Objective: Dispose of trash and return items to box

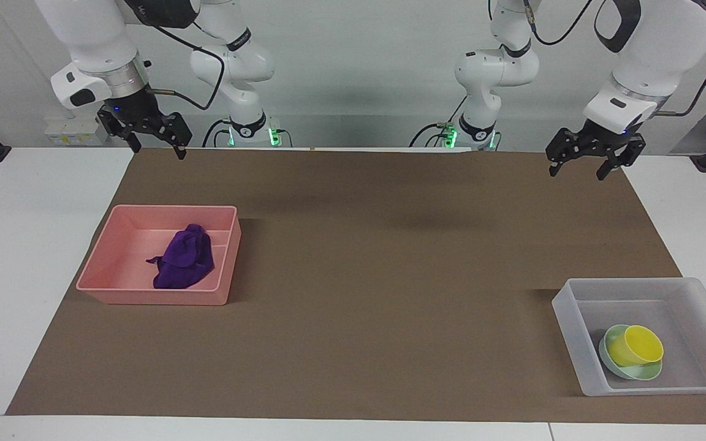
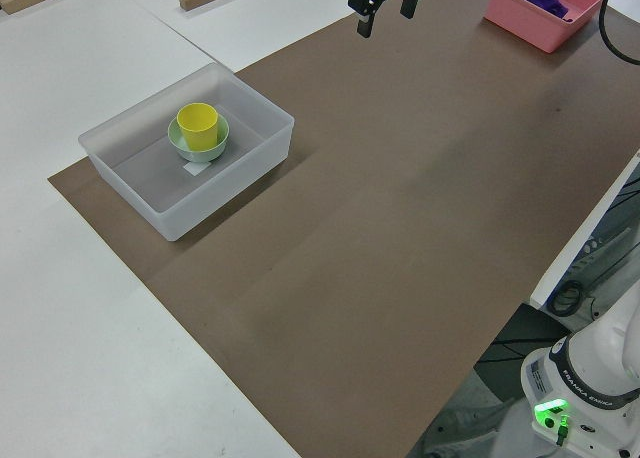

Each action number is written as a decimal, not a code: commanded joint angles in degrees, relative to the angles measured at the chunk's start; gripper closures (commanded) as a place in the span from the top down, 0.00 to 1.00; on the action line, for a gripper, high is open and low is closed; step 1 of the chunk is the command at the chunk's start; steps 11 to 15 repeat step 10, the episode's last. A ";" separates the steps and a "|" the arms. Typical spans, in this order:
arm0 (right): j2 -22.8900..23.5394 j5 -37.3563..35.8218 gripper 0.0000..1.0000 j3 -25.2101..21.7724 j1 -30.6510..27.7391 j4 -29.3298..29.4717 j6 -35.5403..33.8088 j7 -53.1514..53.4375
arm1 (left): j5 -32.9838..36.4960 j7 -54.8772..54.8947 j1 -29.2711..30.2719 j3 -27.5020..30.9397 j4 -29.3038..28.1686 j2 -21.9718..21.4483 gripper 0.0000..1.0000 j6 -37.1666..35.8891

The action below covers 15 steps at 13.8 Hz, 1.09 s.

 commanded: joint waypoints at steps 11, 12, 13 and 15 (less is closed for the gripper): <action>-1.33 0.97 1.00 0.22 -0.49 -1.54 0.32 0.69 | 0.92 -2.33 0.58 0.54 0.60 -0.56 1.00 -2.27; -1.33 0.97 1.00 0.22 -0.49 -1.54 0.32 0.69 | 0.92 -2.33 0.58 0.54 0.60 -0.56 1.00 -2.27; -1.33 0.97 1.00 0.22 -0.49 -1.54 0.32 0.69 | 0.92 -2.33 0.58 0.54 0.60 -0.56 1.00 -2.27; -1.33 0.97 1.00 0.22 -0.49 -1.54 0.32 0.69 | 0.92 -2.33 0.58 0.54 0.60 -0.56 1.00 -2.27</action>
